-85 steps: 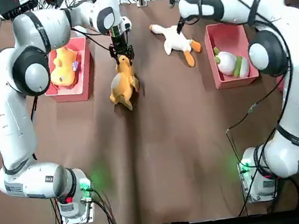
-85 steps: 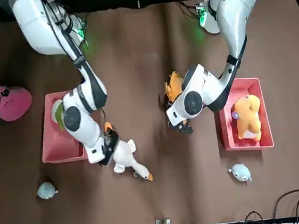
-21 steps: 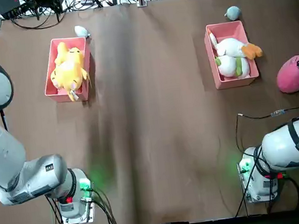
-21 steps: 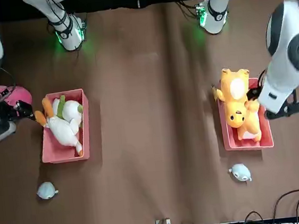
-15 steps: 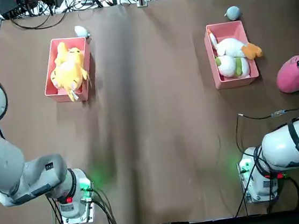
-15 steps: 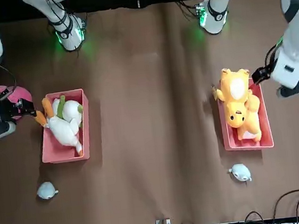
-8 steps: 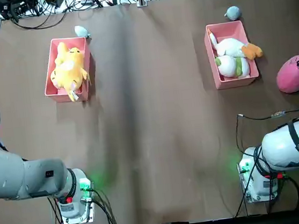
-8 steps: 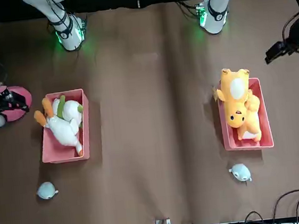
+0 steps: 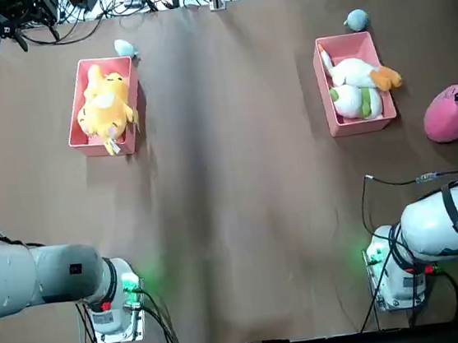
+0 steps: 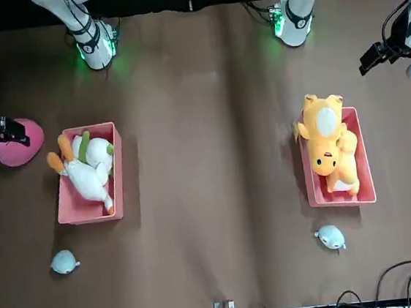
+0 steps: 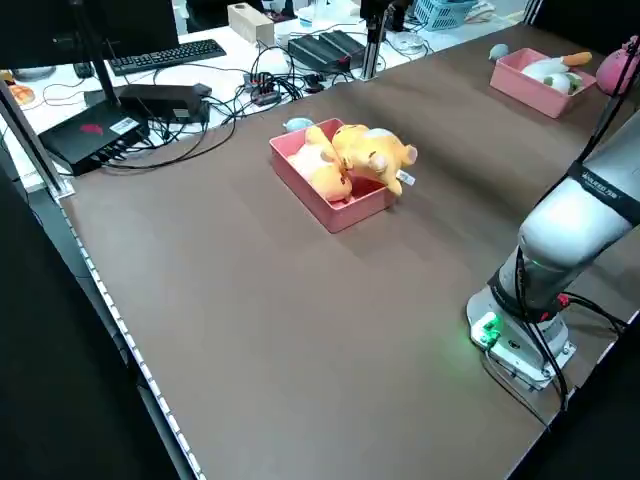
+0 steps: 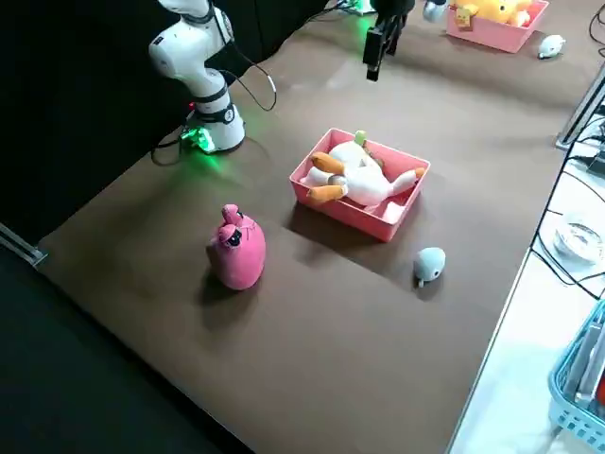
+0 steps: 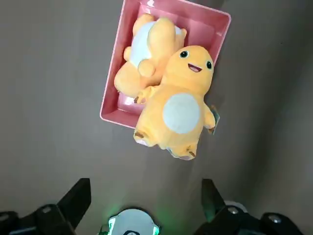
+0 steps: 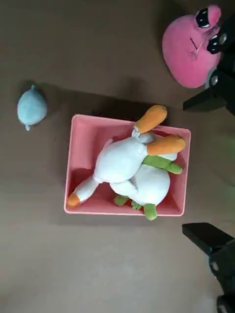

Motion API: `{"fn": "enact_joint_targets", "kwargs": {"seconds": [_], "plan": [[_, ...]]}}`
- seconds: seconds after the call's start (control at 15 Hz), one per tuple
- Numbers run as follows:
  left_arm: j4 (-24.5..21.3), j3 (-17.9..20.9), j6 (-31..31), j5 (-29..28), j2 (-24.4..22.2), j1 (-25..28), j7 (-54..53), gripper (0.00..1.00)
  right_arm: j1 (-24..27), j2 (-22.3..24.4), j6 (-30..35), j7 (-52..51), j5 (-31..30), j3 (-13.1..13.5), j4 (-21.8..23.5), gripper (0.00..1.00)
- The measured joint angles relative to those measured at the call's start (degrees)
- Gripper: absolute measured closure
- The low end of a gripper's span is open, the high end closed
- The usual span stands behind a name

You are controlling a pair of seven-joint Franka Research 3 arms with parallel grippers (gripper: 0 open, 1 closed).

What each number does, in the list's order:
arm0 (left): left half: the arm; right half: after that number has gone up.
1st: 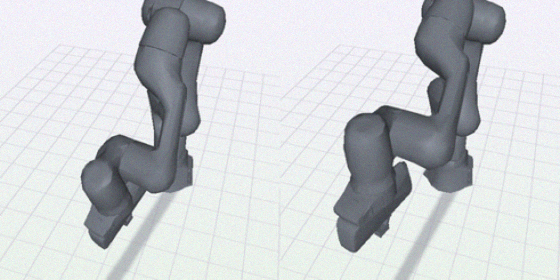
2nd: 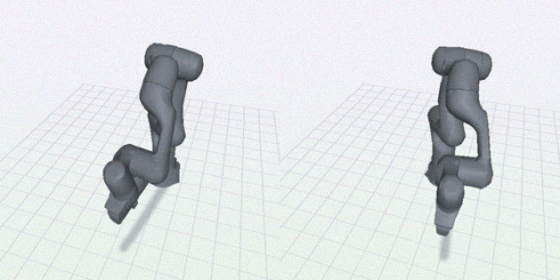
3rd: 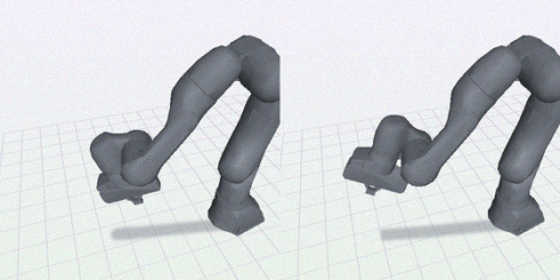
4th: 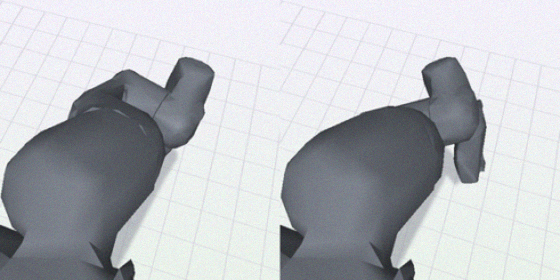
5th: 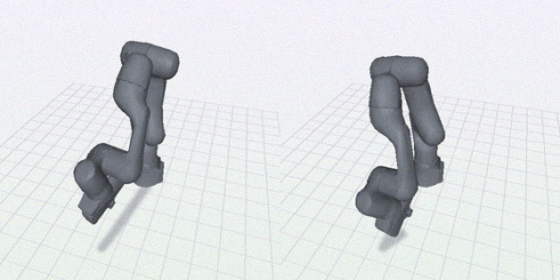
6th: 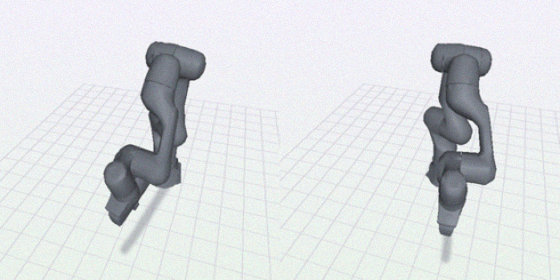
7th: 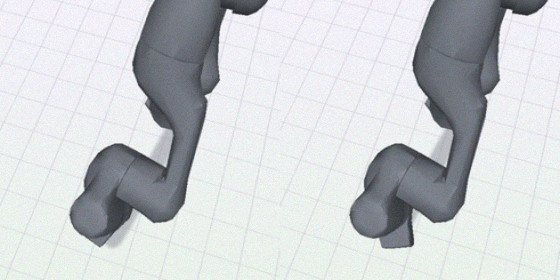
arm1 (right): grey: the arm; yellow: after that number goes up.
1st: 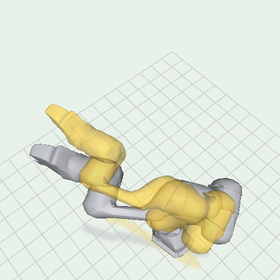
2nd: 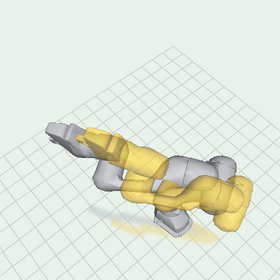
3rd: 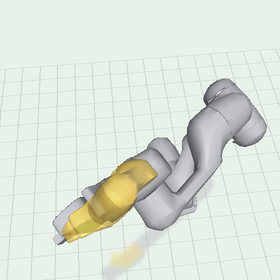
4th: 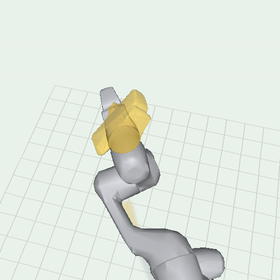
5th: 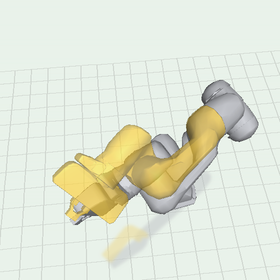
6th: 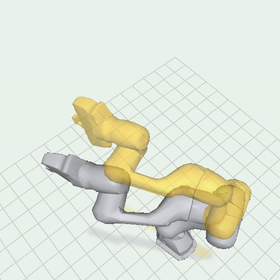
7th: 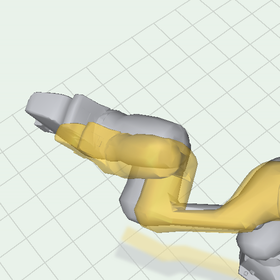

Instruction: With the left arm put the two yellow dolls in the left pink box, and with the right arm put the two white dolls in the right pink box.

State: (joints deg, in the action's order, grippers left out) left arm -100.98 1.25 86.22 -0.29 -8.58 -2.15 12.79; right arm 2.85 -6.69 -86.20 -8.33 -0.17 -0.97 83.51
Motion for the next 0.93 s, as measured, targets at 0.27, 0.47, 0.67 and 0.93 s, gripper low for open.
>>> {"fn": "enact_joint_targets", "kwargs": {"seconds": [0.27,0.47,0.67,0.93], "plan": [[-0.1,0.2,0.0,0.0,0.3,0.01,0.73,0.0,2.01,0.75,-1.57,0.21,-0.01,0.11,2.04,0.0],[1.86,0.21,-0.04,0.0,1.44,0.0,0.75,0.0,1.94,0.83,-1.82,0.23,-0.01,-0.02,2.04,0.01],[3.49,0.21,0.06,0.0,1.93,0.0,0.74,0.0,1.94,0.83,-2.83,0.24,-0.01,-0.05,2.05,0.01],[5.02,0.16,2.48,0.0,3.17,-0.24,0.77,0.0,1.94,0.84,-3.34,0.27,-0.04,-0.04,2.05,0.01]]}}
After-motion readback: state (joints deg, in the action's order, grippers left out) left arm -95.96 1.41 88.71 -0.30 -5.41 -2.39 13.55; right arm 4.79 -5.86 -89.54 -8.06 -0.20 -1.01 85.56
